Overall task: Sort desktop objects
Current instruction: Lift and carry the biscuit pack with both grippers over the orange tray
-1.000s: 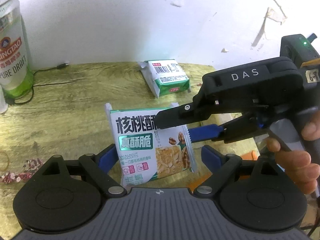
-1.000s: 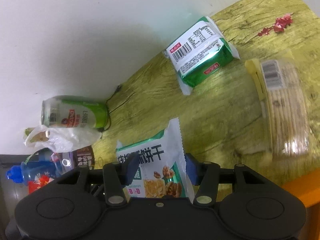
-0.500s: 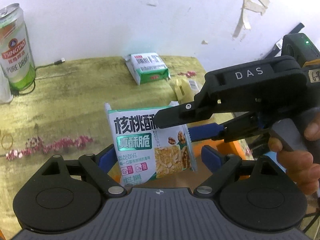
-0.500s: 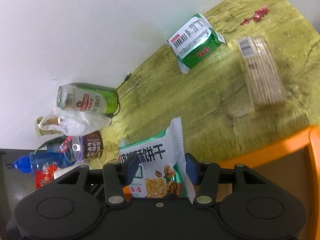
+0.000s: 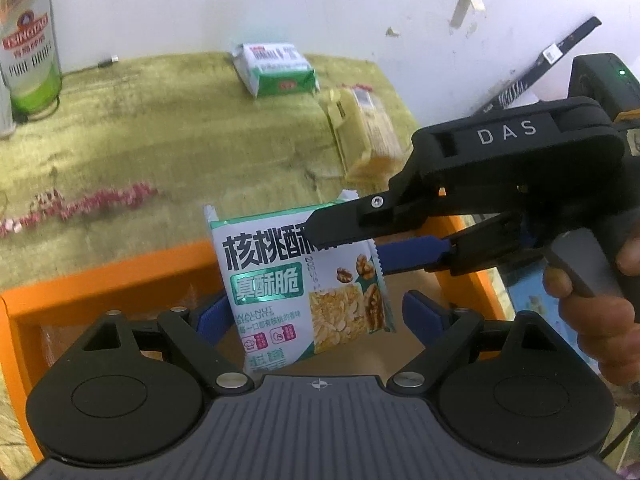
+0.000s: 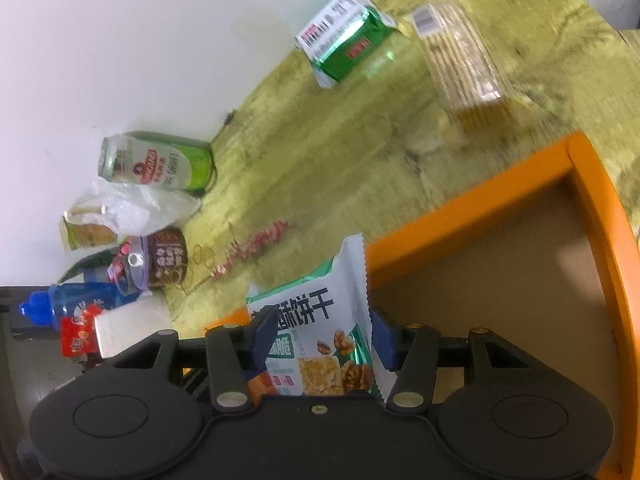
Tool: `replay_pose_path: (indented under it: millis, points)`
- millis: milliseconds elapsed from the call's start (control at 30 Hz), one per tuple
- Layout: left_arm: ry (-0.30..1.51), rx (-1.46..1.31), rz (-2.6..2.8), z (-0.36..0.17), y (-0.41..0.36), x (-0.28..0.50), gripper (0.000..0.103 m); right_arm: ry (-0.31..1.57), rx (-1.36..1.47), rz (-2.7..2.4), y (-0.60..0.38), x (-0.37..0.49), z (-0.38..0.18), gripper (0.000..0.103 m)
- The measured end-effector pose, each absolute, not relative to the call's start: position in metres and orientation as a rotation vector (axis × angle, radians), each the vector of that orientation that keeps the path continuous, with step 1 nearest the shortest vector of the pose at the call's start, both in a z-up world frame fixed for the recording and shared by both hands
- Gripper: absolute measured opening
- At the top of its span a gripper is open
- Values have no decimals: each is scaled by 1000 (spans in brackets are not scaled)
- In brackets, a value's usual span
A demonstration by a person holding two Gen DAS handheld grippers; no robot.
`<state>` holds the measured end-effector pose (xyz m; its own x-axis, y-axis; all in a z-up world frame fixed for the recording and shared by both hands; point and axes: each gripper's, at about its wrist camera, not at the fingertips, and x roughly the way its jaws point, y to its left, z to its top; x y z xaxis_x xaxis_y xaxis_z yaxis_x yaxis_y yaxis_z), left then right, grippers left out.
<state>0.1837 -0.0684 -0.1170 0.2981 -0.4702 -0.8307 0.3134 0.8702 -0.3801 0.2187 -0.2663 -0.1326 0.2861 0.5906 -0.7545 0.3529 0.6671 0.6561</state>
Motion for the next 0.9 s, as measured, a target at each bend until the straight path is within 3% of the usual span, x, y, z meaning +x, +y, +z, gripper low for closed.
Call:
replay_pose_path:
  millis: [900]
  points:
    - [1245,-15,-537,-160,-92,173,91,1409,823,160,-264,216,-186,50]
